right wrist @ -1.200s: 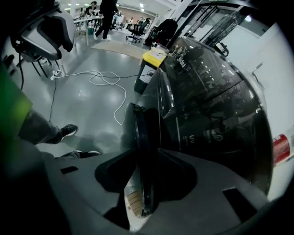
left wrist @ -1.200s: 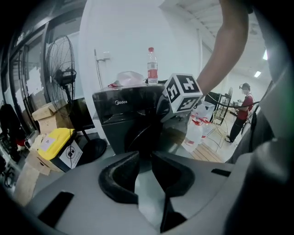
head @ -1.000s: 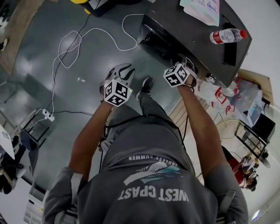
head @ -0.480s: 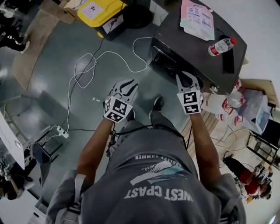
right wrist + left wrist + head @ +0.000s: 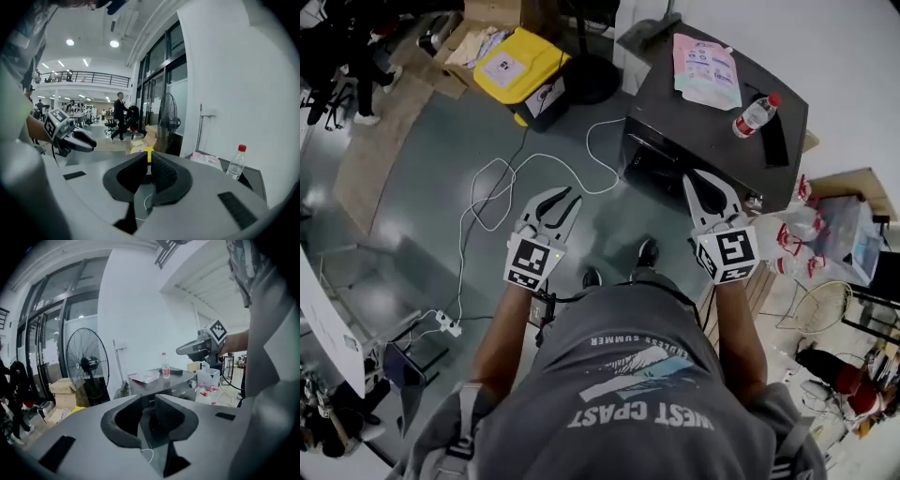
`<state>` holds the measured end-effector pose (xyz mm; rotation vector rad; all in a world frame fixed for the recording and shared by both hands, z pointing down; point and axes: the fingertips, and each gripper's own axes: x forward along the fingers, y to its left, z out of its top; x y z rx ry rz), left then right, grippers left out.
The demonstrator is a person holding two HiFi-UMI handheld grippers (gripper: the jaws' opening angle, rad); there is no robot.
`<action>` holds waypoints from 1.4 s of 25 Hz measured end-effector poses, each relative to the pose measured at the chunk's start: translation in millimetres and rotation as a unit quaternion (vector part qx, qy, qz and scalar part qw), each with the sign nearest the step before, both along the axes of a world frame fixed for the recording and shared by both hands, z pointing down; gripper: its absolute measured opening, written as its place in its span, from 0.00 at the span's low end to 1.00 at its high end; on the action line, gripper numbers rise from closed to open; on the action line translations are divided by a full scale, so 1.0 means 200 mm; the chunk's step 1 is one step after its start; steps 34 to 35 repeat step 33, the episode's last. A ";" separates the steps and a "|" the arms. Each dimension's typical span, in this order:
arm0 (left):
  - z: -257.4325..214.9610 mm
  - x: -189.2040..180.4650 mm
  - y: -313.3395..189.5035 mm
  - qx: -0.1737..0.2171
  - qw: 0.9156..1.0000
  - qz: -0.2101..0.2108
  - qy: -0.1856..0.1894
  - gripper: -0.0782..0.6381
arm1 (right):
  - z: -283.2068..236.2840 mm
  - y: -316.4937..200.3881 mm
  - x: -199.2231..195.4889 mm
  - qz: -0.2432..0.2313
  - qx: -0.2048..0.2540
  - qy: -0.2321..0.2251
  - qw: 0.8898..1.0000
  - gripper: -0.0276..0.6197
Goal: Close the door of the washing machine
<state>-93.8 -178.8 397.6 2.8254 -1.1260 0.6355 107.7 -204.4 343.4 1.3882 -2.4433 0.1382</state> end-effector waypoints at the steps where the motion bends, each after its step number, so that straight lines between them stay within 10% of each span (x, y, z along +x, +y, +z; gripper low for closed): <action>1: -0.05 -0.02 -0.01 0.009 1.000 -0.002 0.007 0.24 | -0.06 0.01 -0.01 0.001 0.007 -0.012 1.000 0.11; 11: -0.45 -0.31 -0.01 0.064 0.993 -0.042 0.088 0.24 | -0.48 0.19 -0.14 -0.019 0.077 -0.040 0.996 0.09; 35: -0.42 -0.40 0.15 0.063 0.993 -0.039 0.094 0.24 | -0.56 0.38 -0.20 -0.012 0.084 -0.047 0.995 0.09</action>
